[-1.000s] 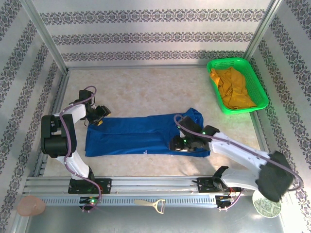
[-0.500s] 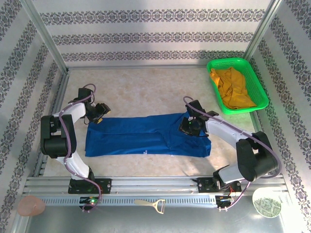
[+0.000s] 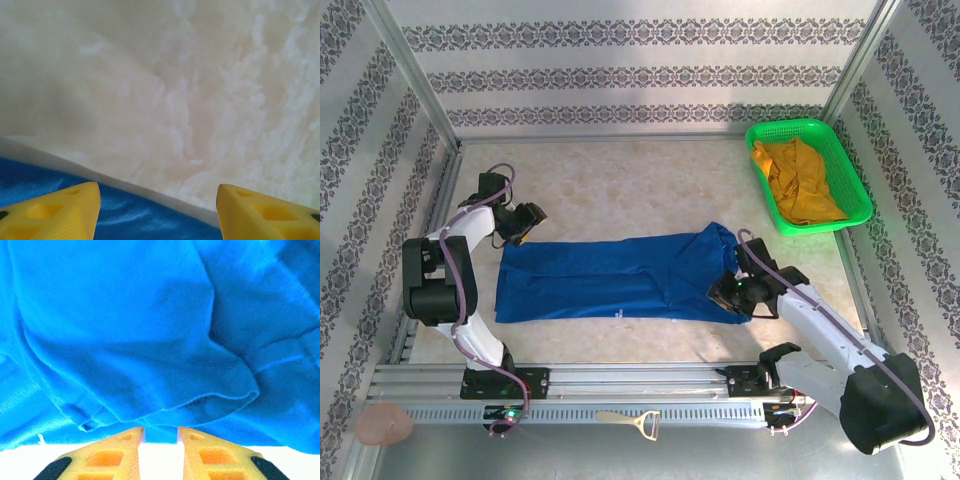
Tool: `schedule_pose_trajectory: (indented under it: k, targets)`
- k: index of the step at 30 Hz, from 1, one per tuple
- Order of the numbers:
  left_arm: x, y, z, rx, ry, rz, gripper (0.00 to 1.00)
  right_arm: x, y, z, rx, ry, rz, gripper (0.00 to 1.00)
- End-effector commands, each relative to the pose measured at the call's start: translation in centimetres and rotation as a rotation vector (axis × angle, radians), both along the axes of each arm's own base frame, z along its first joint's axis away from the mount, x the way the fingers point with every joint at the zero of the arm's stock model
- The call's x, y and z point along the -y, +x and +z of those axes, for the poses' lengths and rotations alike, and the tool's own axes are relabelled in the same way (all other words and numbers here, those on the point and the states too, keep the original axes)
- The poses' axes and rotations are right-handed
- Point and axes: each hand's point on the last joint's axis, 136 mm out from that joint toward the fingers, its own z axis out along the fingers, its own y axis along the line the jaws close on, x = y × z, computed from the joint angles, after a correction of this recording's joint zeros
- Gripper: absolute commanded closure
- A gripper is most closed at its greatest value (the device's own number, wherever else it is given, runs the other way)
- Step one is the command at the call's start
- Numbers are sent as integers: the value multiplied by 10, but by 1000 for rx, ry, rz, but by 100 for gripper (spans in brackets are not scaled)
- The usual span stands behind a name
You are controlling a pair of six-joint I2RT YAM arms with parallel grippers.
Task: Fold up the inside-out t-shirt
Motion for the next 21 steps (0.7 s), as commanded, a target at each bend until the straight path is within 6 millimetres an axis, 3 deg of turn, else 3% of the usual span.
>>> schedule_pose_trajectory:
  k: [1, 5, 9, 14, 21]
  targets:
    - [2, 6, 38, 64, -14, 0, 36, -7, 43, 33, 93, 17, -8, 74]
    - [-2, -2, 49, 66, 26, -11, 35, -23, 100, 42, 151, 15, 30, 73]
    - [-7, -18, 29, 2, 46, -5, 35, -39, 131, 26, 136, 10, 45, 74]
    - [-3, -36, 1, -66, 16, 11, 34, -42, 120, -3, 64, 4, 12, 73]
    - [0, -62, -37, -140, -2, 43, 34, -15, 83, -52, -66, -73, -116, 70]
